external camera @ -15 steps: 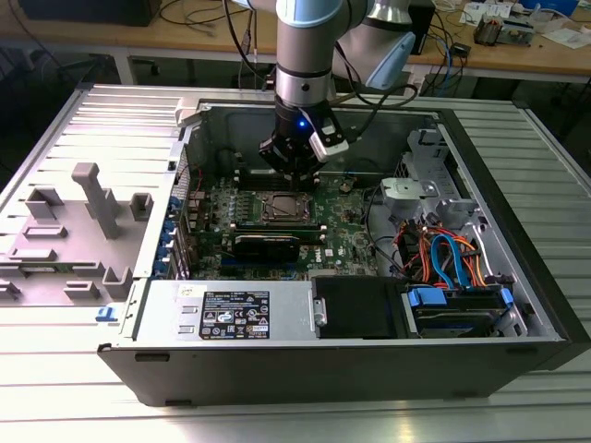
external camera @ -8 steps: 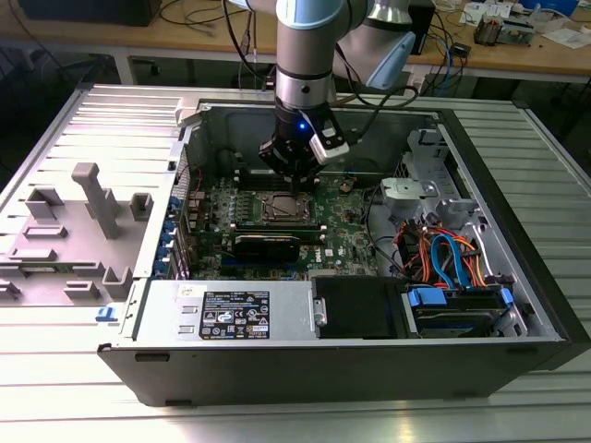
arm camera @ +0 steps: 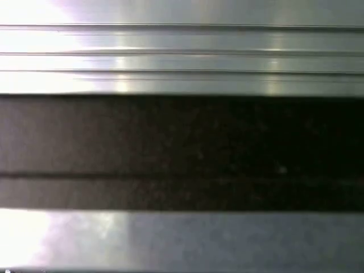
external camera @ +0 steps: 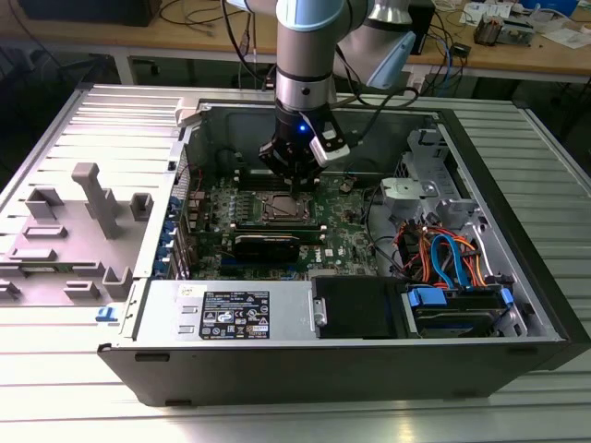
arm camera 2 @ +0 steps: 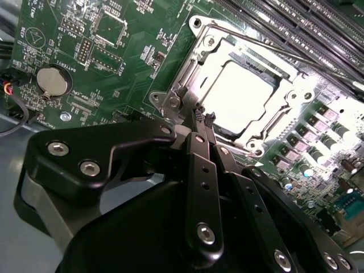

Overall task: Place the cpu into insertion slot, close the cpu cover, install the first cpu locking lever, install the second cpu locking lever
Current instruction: 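Install the second cpu locking lever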

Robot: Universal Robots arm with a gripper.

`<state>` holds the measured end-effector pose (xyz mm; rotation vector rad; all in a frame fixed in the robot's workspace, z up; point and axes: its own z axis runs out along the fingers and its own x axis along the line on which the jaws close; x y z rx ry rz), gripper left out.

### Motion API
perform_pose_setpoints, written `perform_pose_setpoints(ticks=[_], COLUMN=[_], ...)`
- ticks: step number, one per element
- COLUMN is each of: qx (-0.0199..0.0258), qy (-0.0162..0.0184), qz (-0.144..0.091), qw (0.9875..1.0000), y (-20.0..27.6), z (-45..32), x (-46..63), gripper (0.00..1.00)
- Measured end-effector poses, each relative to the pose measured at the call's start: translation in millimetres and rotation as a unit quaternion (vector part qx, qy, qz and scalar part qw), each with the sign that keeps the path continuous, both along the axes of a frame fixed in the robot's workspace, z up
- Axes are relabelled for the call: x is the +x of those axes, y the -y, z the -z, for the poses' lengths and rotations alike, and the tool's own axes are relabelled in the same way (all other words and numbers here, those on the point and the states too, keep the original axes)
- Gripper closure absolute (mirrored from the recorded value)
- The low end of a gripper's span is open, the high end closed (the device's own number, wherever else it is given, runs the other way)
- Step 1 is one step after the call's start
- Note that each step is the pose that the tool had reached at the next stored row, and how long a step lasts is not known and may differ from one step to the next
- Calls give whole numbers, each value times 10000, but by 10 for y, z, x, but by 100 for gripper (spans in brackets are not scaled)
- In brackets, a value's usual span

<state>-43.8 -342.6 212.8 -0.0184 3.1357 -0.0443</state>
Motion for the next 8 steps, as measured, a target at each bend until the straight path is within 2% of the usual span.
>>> perform_pose_setpoints(ticks=[4,8], qx=[0,0], qy=[0,0], qz=[1,0], qw=[10000,10000], y=[10,11], z=[-24,-92], x=[0,0], gripper=[89,89])
